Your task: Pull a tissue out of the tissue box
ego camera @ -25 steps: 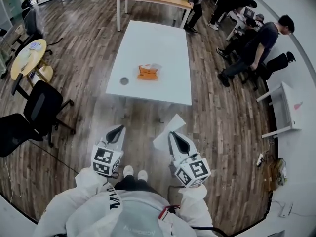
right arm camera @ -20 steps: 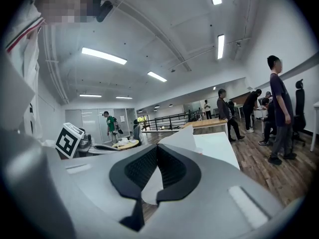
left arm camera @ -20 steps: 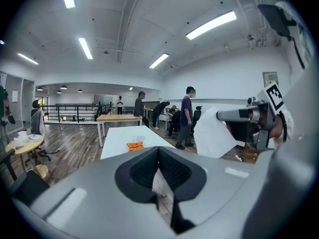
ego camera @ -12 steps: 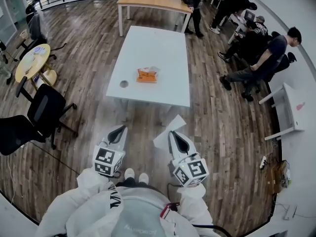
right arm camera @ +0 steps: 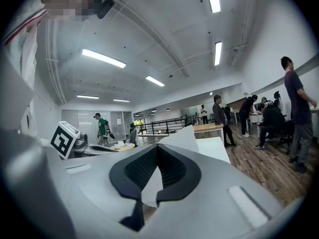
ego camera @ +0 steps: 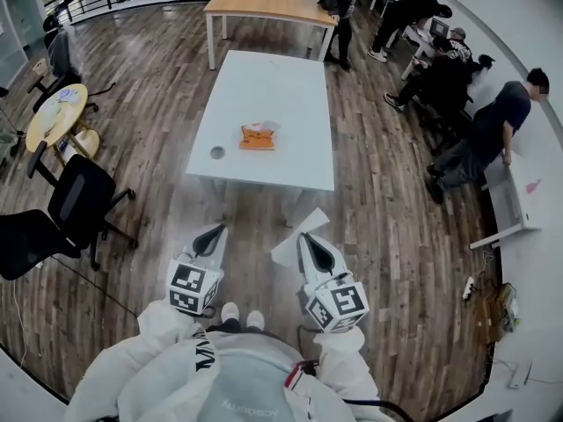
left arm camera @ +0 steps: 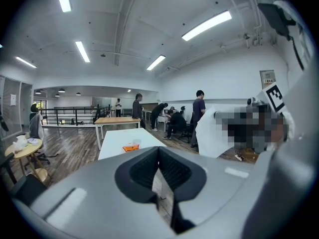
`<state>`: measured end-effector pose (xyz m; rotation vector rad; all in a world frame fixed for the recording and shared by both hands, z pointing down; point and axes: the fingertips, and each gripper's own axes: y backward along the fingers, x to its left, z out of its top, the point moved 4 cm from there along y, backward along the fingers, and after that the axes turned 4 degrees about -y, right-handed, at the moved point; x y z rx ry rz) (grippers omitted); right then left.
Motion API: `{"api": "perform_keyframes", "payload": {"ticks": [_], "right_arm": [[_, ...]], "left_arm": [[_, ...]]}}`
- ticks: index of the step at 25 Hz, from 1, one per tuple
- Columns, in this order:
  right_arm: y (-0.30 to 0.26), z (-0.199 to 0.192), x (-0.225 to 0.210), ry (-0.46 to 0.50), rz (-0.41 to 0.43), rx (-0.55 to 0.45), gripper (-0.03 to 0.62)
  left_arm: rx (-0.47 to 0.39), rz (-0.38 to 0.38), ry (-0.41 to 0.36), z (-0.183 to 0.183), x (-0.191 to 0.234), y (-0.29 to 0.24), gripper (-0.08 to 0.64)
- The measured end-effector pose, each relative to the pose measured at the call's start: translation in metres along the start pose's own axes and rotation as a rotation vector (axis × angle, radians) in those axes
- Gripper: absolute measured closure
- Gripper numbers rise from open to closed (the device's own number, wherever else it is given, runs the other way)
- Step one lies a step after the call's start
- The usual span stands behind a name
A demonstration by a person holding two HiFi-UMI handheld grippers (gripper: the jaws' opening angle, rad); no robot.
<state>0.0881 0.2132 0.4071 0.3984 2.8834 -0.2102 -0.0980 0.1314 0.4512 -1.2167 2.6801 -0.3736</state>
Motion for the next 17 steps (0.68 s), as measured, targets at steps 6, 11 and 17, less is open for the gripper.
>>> {"api": "perform_keyframes", "payload": {"ticks": [6, 11, 17], "right_arm": [[0.0004, 0.0008, -0.0015, -0.001, -0.007, 0.002, 0.591], [-0.0004, 0.0007, -0.0024, -0.001, -0.006, 0.003, 0.591], [-0.0002, 0.0016, -0.0035, -0.006, -0.002, 0.008, 0.591]], "left_arm": [[0.001, 0.0, 0.008, -0.0009, -0.0003, 0.0, 0.56], [0.002, -0.002, 0.008, -0.0013, -0.0013, -0.001, 0.56], [0.006, -0.001, 0.008, -0.0002, -0.0017, -0.0008, 0.56]]}}
